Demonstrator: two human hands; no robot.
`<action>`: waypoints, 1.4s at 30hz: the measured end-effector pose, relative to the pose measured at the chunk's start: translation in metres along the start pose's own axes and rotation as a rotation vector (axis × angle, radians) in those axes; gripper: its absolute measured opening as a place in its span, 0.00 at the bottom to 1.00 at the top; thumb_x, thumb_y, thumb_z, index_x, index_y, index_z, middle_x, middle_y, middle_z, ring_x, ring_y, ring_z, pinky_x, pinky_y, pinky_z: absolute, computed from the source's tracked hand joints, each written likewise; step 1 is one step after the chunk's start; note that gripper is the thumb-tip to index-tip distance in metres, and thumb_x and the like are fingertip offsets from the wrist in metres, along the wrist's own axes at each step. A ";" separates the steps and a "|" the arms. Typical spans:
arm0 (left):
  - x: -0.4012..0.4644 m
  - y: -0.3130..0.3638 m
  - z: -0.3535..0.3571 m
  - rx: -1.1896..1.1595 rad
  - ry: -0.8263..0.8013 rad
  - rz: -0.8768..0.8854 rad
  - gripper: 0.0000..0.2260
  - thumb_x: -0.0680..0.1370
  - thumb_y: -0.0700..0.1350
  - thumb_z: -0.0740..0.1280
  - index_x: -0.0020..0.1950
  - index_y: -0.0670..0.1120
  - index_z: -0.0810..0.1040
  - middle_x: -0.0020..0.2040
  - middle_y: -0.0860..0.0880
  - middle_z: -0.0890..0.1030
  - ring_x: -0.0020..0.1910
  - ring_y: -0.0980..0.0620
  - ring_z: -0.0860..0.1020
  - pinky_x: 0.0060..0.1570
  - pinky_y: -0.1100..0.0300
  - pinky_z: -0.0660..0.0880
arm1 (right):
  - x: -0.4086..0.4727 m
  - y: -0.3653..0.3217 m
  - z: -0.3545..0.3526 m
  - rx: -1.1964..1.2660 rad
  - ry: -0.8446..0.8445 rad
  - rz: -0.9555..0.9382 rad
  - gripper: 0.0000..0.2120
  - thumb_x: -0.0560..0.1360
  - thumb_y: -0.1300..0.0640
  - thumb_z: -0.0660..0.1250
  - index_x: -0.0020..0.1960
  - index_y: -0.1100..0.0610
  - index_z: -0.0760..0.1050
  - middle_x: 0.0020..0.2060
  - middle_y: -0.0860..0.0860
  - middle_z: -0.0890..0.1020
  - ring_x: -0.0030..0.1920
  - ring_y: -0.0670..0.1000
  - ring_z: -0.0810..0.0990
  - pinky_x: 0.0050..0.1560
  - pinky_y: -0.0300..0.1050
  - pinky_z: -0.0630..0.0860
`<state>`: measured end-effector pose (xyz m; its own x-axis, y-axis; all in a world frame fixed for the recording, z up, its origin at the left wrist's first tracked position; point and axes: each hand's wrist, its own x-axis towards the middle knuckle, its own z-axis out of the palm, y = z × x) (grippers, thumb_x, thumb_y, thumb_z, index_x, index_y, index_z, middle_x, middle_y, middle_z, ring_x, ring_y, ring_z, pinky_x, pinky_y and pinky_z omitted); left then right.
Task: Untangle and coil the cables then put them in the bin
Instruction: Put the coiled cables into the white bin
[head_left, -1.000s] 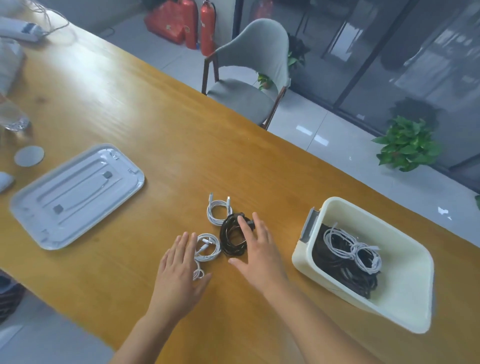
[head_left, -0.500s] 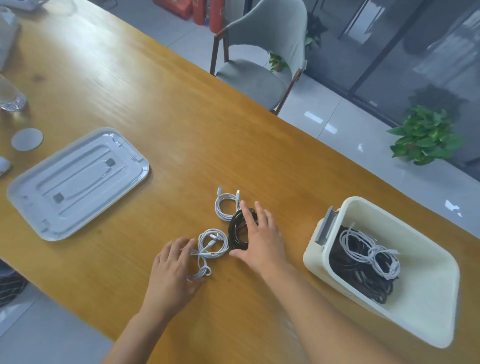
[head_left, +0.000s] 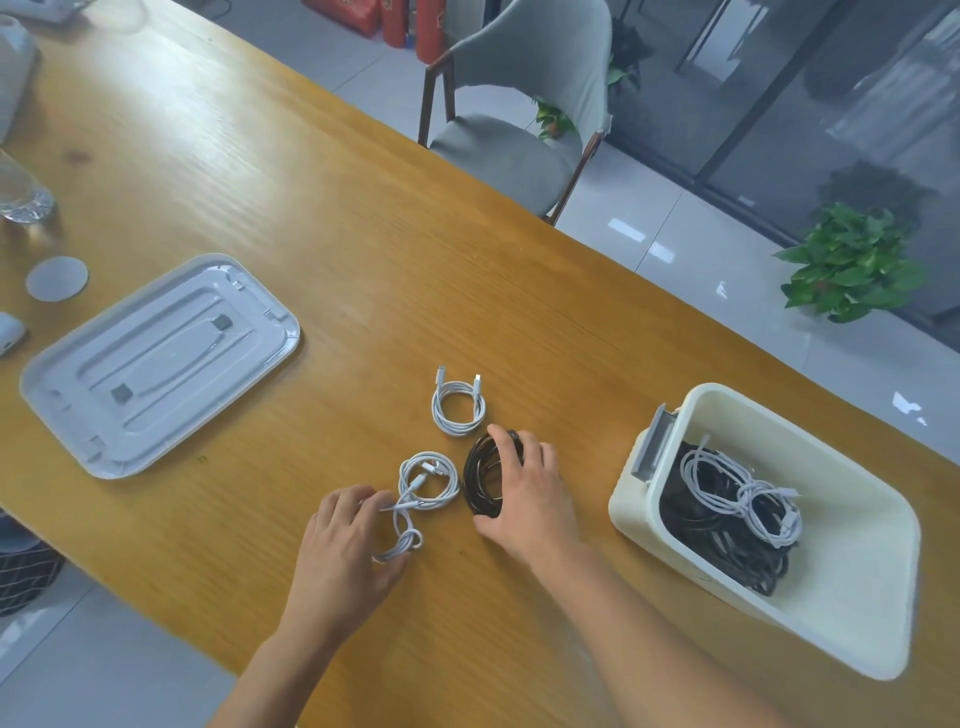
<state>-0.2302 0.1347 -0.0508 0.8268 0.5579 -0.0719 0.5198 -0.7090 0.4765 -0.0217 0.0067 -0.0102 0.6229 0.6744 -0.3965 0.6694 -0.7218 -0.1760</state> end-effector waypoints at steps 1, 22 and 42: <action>-0.001 0.000 -0.001 0.001 0.003 -0.005 0.31 0.66 0.53 0.82 0.66 0.49 0.78 0.61 0.50 0.76 0.60 0.45 0.75 0.57 0.49 0.76 | -0.004 0.000 0.002 0.006 0.010 0.002 0.53 0.70 0.41 0.76 0.82 0.44 0.43 0.78 0.51 0.56 0.76 0.56 0.58 0.68 0.48 0.74; 0.028 0.075 -0.043 -0.039 0.131 0.138 0.30 0.67 0.51 0.83 0.66 0.48 0.78 0.62 0.49 0.77 0.61 0.43 0.75 0.57 0.46 0.77 | -0.080 0.019 -0.046 0.170 0.341 -0.065 0.47 0.69 0.39 0.72 0.80 0.44 0.51 0.73 0.50 0.64 0.71 0.54 0.65 0.64 0.49 0.77; 0.090 0.269 -0.026 -0.097 0.078 0.561 0.28 0.70 0.53 0.78 0.67 0.49 0.77 0.63 0.50 0.76 0.61 0.44 0.74 0.57 0.48 0.75 | -0.163 0.170 -0.095 0.336 0.676 0.367 0.50 0.63 0.44 0.79 0.79 0.45 0.60 0.70 0.49 0.69 0.69 0.54 0.70 0.63 0.51 0.78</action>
<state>-0.0217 0.0058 0.0938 0.9500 0.1405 0.2787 -0.0192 -0.8650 0.5015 0.0285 -0.2111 0.1100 0.9578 0.2583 0.1257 0.2872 -0.8496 -0.4424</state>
